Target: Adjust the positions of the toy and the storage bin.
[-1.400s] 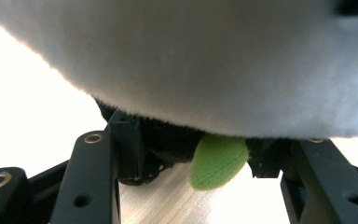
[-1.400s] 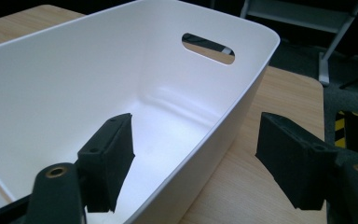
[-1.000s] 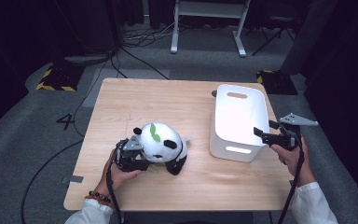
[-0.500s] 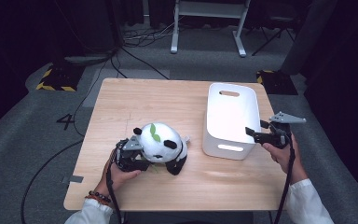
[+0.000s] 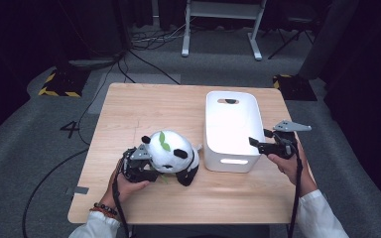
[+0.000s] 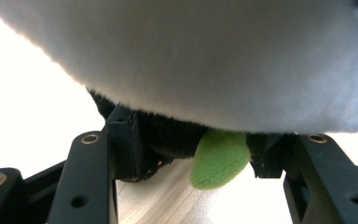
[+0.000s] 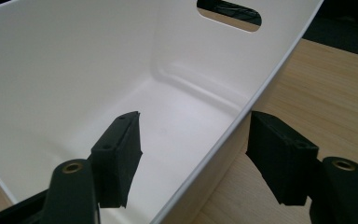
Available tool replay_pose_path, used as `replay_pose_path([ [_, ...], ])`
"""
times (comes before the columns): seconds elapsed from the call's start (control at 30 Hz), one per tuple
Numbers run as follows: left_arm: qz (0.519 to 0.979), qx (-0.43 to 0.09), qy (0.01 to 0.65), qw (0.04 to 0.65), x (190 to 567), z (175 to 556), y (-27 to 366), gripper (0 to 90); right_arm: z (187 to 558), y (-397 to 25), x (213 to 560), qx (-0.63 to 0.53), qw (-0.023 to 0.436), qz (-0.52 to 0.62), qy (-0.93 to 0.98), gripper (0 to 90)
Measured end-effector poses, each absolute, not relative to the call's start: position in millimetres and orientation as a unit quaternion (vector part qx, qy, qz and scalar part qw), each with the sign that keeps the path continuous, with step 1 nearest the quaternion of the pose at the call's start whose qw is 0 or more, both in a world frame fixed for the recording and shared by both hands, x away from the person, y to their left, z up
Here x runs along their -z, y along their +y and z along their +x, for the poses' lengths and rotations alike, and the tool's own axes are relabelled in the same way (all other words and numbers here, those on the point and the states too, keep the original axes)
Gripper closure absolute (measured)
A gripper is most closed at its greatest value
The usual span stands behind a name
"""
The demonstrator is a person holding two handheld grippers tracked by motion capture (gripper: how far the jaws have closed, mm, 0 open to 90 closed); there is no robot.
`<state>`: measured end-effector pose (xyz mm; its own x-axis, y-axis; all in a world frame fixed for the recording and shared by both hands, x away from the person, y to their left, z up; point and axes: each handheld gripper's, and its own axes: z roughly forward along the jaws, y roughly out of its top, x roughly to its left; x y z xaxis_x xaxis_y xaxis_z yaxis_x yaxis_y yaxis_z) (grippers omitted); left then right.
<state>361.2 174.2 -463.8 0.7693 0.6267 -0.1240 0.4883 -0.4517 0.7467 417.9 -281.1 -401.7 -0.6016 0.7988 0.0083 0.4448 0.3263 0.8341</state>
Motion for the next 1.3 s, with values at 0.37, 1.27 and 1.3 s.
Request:
replay_pose_path([
  [0.37, 0.846, -0.085, 0.331, 0.409, 464, 362, 181, 47.5, 415, -260, 402, -0.433, 0.201, 0.378, 0.793, 34.6],
  [1.27, 0.836, -0.063, 0.346, 0.421, 470, 366, 191, 47.3, 412, -249, 403, -0.437, 0.199, 0.371, 0.795, 27.4],
  [1.3, 0.837, -0.062, 0.344, 0.421, 470, 365, 191, 48.0, 408, -249, 402, -0.438, 0.203, 0.364, 0.797, 26.3],
])
